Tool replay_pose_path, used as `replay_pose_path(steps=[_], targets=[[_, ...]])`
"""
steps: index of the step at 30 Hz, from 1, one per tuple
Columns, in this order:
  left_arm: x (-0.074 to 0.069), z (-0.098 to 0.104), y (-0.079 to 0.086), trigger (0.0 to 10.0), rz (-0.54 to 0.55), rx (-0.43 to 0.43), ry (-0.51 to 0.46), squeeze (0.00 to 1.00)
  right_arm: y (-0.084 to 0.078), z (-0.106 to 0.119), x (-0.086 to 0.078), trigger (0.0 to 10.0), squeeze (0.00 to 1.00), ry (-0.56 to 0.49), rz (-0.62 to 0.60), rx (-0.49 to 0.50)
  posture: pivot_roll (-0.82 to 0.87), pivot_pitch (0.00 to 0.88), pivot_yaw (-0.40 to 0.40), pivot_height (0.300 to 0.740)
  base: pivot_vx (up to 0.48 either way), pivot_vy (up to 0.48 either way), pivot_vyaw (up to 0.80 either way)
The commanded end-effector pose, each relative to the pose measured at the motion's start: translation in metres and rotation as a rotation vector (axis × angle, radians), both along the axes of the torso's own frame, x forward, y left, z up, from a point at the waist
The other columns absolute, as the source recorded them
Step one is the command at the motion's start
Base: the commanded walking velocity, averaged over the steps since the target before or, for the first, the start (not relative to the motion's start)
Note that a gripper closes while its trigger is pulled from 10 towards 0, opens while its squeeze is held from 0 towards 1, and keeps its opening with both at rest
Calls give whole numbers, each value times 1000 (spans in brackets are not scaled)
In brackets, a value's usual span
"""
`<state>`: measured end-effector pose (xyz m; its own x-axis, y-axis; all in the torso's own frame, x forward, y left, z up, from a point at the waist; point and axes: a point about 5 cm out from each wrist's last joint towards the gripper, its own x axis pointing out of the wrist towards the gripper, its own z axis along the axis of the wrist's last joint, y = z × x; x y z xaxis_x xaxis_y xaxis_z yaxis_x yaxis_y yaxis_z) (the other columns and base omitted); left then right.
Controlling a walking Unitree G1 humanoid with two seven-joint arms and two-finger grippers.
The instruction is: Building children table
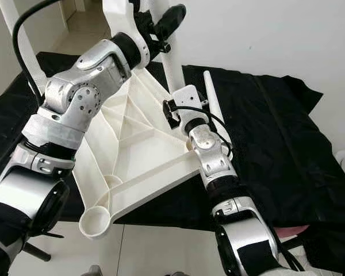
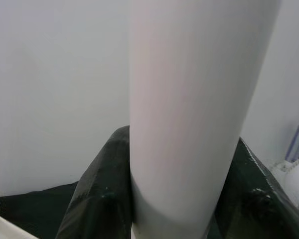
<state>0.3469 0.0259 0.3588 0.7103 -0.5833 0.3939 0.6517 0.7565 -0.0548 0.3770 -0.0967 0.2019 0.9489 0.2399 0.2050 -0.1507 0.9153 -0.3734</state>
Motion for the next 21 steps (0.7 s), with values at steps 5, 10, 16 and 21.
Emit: replay_pose_path(steps=[5, 10, 16, 21], targets=[[1, 8, -4, 10000, 76, -29, -20, 0, 4, -1, 4, 10000, 0, -23, -153, -22, 50, 0, -77, 740, 0, 0, 0], [-1, 8, -6, 10000, 71, -17, -26, 0, 10, 2, 2, 10000, 0, -61, -177, -20, 51, 0, -72, 740, 0, 0, 0], [-2, 9, -10, 10000, 66, -24, -25, 0, 12, 6, 4, 10000, 0, -107, -183, -27, 48, 0, -71, 740, 0, 0, 0], [-2, 10, -11, 10000, 64, -27, -24, 0, 11, 6, 5, 10000, 0, -123, -211, -44, 51, 0, -71, 740, 0, 0, 0]])
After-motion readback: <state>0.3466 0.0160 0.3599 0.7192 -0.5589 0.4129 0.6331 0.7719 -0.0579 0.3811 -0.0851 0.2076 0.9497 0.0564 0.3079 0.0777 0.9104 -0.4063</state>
